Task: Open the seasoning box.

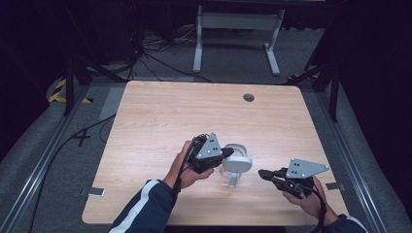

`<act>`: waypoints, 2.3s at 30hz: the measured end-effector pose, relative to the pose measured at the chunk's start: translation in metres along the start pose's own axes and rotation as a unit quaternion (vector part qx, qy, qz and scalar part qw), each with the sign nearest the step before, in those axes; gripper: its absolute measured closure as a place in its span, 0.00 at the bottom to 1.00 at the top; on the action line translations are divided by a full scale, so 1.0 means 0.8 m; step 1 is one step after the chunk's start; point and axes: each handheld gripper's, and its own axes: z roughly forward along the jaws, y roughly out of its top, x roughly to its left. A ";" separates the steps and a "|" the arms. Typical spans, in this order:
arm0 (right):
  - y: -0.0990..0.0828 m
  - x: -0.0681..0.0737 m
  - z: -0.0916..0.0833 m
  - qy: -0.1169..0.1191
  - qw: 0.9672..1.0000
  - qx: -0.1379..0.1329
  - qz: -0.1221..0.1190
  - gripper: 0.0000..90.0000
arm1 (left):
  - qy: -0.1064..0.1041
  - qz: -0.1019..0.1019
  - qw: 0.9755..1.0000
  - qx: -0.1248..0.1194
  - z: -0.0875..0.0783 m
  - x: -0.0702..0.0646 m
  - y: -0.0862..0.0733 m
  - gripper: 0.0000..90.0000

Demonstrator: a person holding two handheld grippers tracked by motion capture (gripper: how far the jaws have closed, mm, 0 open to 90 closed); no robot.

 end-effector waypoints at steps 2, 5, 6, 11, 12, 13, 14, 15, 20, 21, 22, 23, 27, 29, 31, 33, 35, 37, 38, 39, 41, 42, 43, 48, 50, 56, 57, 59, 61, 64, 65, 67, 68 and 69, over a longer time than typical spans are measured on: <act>0.000 0.000 0.000 -0.002 1.000 0.001 0.000 0.99 | 0.001 -0.002 1.000 0.000 -0.002 0.000 0.000 0.98; 0.001 0.000 0.000 -0.005 1.000 0.002 -0.003 0.99 | 0.012 -0.005 1.000 0.000 -0.005 0.003 -0.002 0.96; 0.001 0.000 -0.001 -0.007 1.000 0.002 -0.002 0.99 | 0.013 -0.008 1.000 0.000 -0.007 0.004 -0.004 0.95; 0.001 -0.002 -0.004 -0.014 1.000 0.002 -0.007 0.98 | 0.026 -0.016 1.000 0.002 -0.021 0.010 -0.011 0.93; 0.001 -0.002 -0.005 -0.015 1.000 0.003 -0.005 0.97 | 0.029 -0.017 0.999 0.004 -0.025 0.011 -0.013 0.92; 0.001 -0.002 -0.005 -0.017 1.000 0.003 -0.005 0.96 | 0.031 -0.019 0.999 0.007 -0.028 0.012 -0.015 0.91; 0.001 -0.002 -0.005 -0.017 1.000 0.004 -0.005 0.94 | 0.034 -0.021 0.999 0.009 -0.030 0.013 -0.017 0.89; 0.001 -0.002 -0.005 -0.018 1.000 0.006 -0.004 0.93 | 0.038 -0.016 0.999 0.015 -0.033 0.014 -0.020 0.89; 0.001 -0.002 -0.008 -0.032 0.999 0.016 -0.011 0.83 | 0.054 -0.018 0.997 0.043 -0.047 0.017 -0.033 0.78; 0.001 -0.002 -0.008 -0.032 0.999 0.016 -0.011 0.83 | 0.054 -0.018 0.997 0.043 -0.047 0.017 -0.033 0.75; 0.001 -0.002 -0.008 -0.037 0.999 0.018 -0.012 0.80 | 0.061 -0.020 0.997 0.046 -0.051 0.018 -0.036 0.75; 0.001 -0.003 -0.009 -0.040 0.999 0.022 -0.013 0.77 | 0.064 -0.022 0.996 0.052 -0.055 0.019 -0.039 0.72; -0.001 -0.004 -0.013 -0.051 0.998 0.039 -0.015 0.70 | 0.081 -0.022 0.994 0.073 -0.069 0.022 -0.050 0.63; -0.001 -0.004 -0.013 -0.051 0.998 0.043 -0.014 0.70 | 0.086 -0.025 0.993 0.080 -0.072 0.022 -0.054 0.61; -0.005 -0.006 -0.015 -0.059 0.997 0.049 -0.019 0.67 | 0.093 -0.027 0.991 0.091 -0.077 0.022 -0.062 0.57; -0.008 -0.007 -0.018 -0.064 0.996 0.055 -0.014 0.64 | 0.100 -0.026 0.990 0.101 -0.082 0.022 -0.069 0.54; -0.011 -0.009 -0.019 -0.073 0.995 0.061 -0.016 0.62 | 0.107 -0.029 0.988 0.107 -0.087 0.022 -0.078 0.51; -0.014 -0.011 -0.022 -0.080 0.994 0.066 -0.013 0.59 | 0.115 -0.030 0.986 0.119 -0.092 0.022 -0.087 0.48; -0.016 -0.012 -0.023 -0.085 0.994 0.068 -0.014 0.57 | 0.120 -0.030 0.984 0.130 -0.093 0.022 -0.092 0.46; -0.018 -0.013 -0.024 -0.088 0.994 0.071 -0.013 0.56 | 0.122 -0.027 0.983 0.136 -0.095 0.022 -0.096 0.44; -0.022 -0.015 -0.026 -0.097 0.992 0.077 -0.011 0.55 | 0.124 -0.024 0.981 0.147 -0.098 0.021 -0.105 0.42; -0.025 -0.016 -0.028 -0.098 0.992 0.081 -0.011 0.54 | 0.128 -0.018 0.980 0.152 -0.100 0.020 -0.109 0.41; -0.027 -0.017 -0.028 -0.102 0.991 0.082 -0.013 0.53 | 0.130 -0.017 0.979 0.158 -0.102 0.019 -0.112 0.40; -0.046 -0.022 -0.031 -0.111 0.988 0.106 -0.008 0.50 | 0.130 -0.023 0.974 0.183 -0.107 0.014 -0.137 0.35; -0.057 -0.024 -0.032 -0.114 0.987 0.112 -0.003 0.49 | 0.131 -0.023 0.972 0.192 -0.107 0.011 -0.149 0.34; -0.097 -0.032 -0.042 -0.110 0.987 0.109 0.041 0.46 | 0.117 -0.063 0.972 0.193 -0.116 0.005 -0.186 0.31; -0.105 -0.035 -0.043 -0.108 0.987 0.106 0.053 0.45 | 0.113 -0.072 0.972 0.192 -0.117 0.005 -0.193 0.30; -0.124 -0.040 -0.044 -0.101 0.986 0.103 0.079 0.43 | 0.106 -0.089 0.973 0.182 -0.117 0.005 -0.205 0.27; -0.135 -0.044 -0.043 -0.092 0.985 0.103 0.101 0.39 | 0.107 -0.105 0.973 0.173 -0.119 0.007 -0.209 0.26; -0.140 -0.047 -0.045 -0.106 0.982 0.095 0.122 0.38 | 0.095 -0.135 0.974 0.154 -0.120 0.010 -0.218 0.25; -0.140 -0.047 -0.044 -0.109 0.982 0.098 0.122 0.36 | 0.093 -0.140 0.973 0.156 -0.121 0.013 -0.218 0.24; -0.139 -0.047 -0.043 -0.109 0.982 0.098 0.123 0.36 | 0.088 -0.155 0.972 0.155 -0.120 0.014 -0.219 0.23; -0.139 -0.047 -0.043 -0.109 0.982 0.098 0.123 0.36 | 0.088 -0.155 0.972 0.155 -0.120 0.014 -0.219 0.22; -0.139 -0.048 -0.043 -0.107 0.981 0.099 0.124 0.36 | 0.090 -0.153 0.971 0.158 -0.120 0.016 -0.219 0.22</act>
